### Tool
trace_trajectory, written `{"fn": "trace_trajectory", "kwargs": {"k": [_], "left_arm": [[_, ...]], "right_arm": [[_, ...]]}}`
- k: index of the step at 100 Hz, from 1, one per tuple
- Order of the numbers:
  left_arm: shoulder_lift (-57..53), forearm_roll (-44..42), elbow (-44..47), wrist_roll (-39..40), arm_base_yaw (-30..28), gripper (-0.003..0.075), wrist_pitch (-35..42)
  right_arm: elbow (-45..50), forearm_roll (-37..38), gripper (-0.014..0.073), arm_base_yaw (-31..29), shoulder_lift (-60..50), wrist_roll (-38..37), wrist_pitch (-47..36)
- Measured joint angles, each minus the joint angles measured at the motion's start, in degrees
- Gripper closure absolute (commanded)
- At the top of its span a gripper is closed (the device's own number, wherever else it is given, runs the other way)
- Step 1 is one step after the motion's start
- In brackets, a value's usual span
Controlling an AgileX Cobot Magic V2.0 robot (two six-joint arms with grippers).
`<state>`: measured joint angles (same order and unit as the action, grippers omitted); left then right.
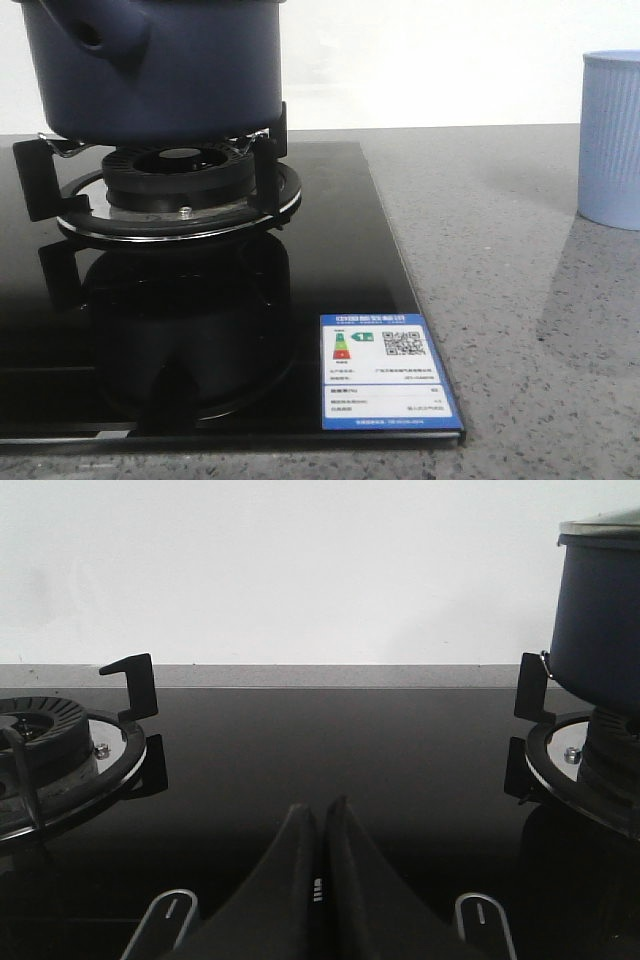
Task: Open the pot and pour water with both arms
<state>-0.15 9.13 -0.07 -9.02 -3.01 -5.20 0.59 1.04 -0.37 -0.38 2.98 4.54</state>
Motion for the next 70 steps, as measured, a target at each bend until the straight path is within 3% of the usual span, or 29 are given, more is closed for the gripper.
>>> {"fn": "trace_trajectory", "kwargs": {"k": [12,38,70], "left_arm": [[0.00,3.05,0.00,0.00,0.00,0.0736,0.33],[0.00,16.20,0.00,0.00,0.00,0.0736,0.94],[0.00,29.07,-0.11,0.00,0.00,0.0736,3.27]], "right_arm": [[0.00,-3.24,0.0645,0.00,0.00,0.00,-1.27],[0.00,-18.17,0.0644,0.00,0.00,-0.81,-1.51],[0.00,-26.18,0.0643,0.00,0.00,-0.95,-1.51]]}}
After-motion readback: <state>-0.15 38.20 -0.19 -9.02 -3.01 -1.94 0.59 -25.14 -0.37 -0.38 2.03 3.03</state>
